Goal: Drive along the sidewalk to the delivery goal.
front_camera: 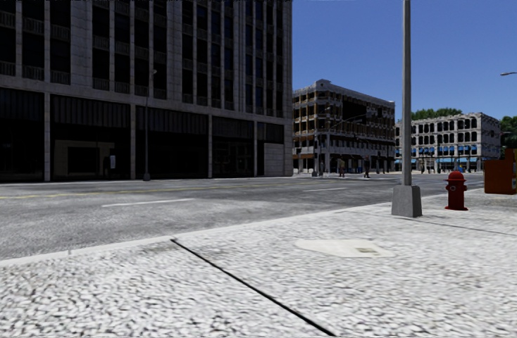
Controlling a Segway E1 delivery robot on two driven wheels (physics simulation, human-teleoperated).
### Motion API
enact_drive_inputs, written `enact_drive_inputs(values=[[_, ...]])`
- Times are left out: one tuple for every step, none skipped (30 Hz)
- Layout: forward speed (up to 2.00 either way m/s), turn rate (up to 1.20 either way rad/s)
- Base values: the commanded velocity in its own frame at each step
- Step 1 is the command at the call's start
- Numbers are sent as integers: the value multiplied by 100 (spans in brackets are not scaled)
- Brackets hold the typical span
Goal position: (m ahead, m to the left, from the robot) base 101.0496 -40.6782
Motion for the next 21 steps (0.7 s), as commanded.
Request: enact_drive_inputs(values=[[118, -46], [118, -46], [118, -46], [118, -46], [118, -46], [118, -46], [118, -46], [118, -46], [119, -46], [119, -46], [123, -46], [126, -46], [128, -46], [128, -46], [128, -46], [128, -46], [129, -46], [129, -46], [129, -46], [129, -46], [129, -46]])
